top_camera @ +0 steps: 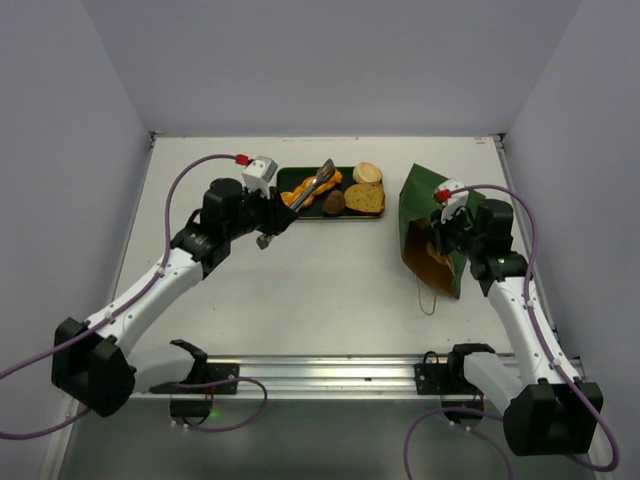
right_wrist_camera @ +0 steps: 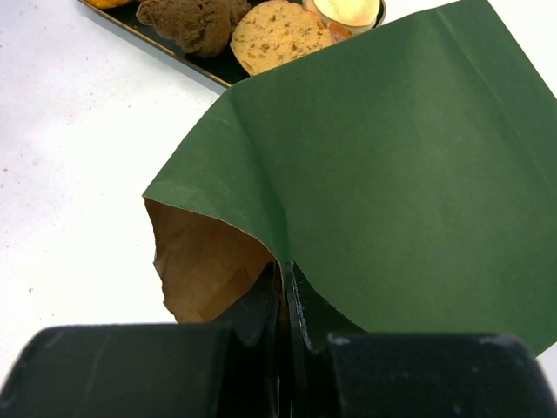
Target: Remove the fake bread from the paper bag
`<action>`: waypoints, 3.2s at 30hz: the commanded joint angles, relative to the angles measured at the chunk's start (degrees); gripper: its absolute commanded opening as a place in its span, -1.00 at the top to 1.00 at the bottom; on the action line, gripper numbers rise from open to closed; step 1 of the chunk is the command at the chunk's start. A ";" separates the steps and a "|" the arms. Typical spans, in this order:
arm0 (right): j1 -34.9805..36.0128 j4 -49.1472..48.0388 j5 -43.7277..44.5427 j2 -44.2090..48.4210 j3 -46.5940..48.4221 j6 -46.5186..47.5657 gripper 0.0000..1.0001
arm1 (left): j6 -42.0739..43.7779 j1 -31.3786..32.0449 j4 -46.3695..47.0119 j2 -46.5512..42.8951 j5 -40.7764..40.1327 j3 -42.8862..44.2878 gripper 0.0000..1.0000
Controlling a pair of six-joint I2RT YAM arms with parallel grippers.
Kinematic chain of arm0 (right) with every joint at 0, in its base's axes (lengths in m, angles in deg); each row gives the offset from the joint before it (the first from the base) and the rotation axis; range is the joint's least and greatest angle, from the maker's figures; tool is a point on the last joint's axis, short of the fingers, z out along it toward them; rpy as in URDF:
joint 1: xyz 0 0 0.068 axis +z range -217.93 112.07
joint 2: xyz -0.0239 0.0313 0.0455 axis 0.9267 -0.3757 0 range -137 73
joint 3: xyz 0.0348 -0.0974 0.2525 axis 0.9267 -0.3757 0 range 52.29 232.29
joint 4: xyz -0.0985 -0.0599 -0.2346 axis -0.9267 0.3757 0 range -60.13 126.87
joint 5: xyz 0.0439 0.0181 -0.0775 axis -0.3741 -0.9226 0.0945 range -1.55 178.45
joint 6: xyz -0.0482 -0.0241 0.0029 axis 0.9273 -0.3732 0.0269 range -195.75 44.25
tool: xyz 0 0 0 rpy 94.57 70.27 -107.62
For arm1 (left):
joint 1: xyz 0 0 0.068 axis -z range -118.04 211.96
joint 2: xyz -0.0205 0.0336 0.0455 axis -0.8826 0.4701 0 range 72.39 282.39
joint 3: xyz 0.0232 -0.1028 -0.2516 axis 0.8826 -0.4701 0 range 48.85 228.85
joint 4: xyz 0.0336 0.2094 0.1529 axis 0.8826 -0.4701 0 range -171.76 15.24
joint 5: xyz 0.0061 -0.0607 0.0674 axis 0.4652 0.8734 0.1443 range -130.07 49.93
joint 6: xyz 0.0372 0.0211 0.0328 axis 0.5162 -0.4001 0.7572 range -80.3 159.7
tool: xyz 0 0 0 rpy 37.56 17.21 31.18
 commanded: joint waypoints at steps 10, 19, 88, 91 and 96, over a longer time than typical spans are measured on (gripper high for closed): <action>-0.29 0.76 -1.45 -1.44 2.24 1.99 0.85 | -17.18 19.63 3.86 -26.78 9.08 -17.02 0.49; -0.20 -0.64 0.40 -1.88 1.80 0.67 0.85 | -28.80 34.94 16.08 -24.38 1.87 -24.60 0.46; 4.98 -7.41 7.96 -0.65 -2.24 -7.42 1.00 | -55.09 35.75 18.55 37.26 -16.07 12.67 -0.01; 4.98 -7.41 7.61 -0.65 -2.33 -7.42 1.00 | -55.44 35.31 19.25 37.70 -15.37 12.84 -0.01; 5.07 -7.32 7.34 -0.74 -2.33 -7.42 1.00 | -55.27 34.69 19.78 38.93 -14.05 14.16 -0.01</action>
